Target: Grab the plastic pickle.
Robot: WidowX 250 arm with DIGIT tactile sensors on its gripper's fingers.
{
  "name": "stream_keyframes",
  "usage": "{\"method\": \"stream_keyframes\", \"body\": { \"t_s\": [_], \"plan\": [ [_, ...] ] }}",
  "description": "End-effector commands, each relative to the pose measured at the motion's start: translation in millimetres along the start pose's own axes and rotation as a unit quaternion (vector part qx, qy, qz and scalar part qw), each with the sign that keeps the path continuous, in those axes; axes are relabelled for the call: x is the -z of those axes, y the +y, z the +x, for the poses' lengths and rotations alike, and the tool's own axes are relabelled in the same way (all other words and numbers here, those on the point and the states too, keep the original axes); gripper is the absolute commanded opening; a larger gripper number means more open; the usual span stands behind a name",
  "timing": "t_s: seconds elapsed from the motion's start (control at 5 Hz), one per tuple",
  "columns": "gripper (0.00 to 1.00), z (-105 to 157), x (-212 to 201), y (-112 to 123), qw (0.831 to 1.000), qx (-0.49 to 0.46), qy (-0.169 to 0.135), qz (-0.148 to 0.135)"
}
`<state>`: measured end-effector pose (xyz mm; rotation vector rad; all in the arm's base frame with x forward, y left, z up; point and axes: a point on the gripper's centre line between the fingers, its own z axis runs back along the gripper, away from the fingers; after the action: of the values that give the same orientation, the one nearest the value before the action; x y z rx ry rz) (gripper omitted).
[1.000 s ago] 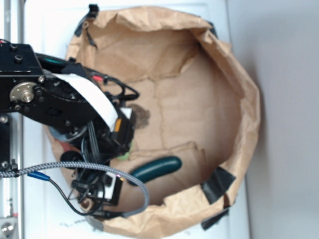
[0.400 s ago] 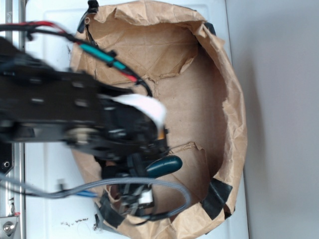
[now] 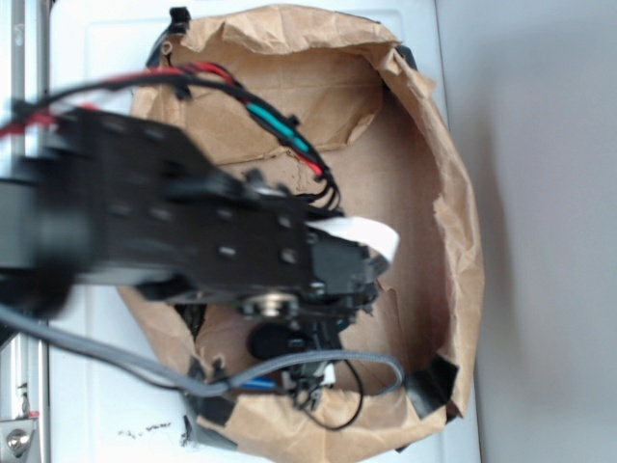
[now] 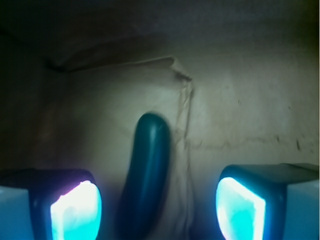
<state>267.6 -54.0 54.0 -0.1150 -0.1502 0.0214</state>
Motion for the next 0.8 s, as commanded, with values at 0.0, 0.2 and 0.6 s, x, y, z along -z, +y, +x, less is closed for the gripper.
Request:
{"method": "stream_keyframes", "body": {
  "t_s": [0.0,0.2,0.6],
  "plan": [
    [1.0,3.8,25.6,-5.0,0.999,0.001,-0.024,0.023],
    [1.0,3.7,39.3,-3.5,0.999,-0.017,-0.016,0.03],
    [0.0,9.9,46.9,1.4,0.998,-0.027,-0.018,0.046]
  ]
}}
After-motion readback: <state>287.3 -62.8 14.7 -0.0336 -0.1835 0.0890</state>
